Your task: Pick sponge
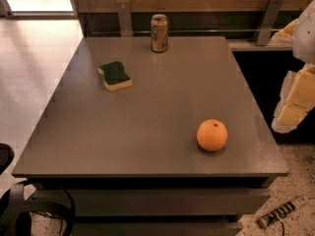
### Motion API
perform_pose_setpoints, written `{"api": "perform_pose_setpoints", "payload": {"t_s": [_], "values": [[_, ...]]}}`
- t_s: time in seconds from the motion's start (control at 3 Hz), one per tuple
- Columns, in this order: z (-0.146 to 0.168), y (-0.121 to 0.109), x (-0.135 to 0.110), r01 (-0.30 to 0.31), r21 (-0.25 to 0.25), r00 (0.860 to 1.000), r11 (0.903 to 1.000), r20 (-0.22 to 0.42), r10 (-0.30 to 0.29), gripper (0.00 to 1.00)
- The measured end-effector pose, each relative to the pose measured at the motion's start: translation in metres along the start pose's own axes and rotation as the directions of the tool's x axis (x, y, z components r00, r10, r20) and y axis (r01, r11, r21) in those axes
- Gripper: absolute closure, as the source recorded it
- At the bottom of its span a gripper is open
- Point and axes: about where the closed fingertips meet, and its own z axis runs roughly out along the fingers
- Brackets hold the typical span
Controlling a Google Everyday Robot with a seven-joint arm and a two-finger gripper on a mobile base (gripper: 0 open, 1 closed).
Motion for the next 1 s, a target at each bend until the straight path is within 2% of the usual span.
{"api": "perform_pose_setpoints", "payload": {"t_s": [0.33,0.67,1.0], "values": [[0.0,0.0,0.0,0.0,0.0,1.0,1.0,0.0,0.0,0.0],[0.006,-0.01,-0.009,-0.03,0.017,0.998,0.9994,0.06,0.029,0.0],[0.03,-0.015,-0.024,-0.076,0.012,0.977,0.9971,0.199,0.072,0.0]]}}
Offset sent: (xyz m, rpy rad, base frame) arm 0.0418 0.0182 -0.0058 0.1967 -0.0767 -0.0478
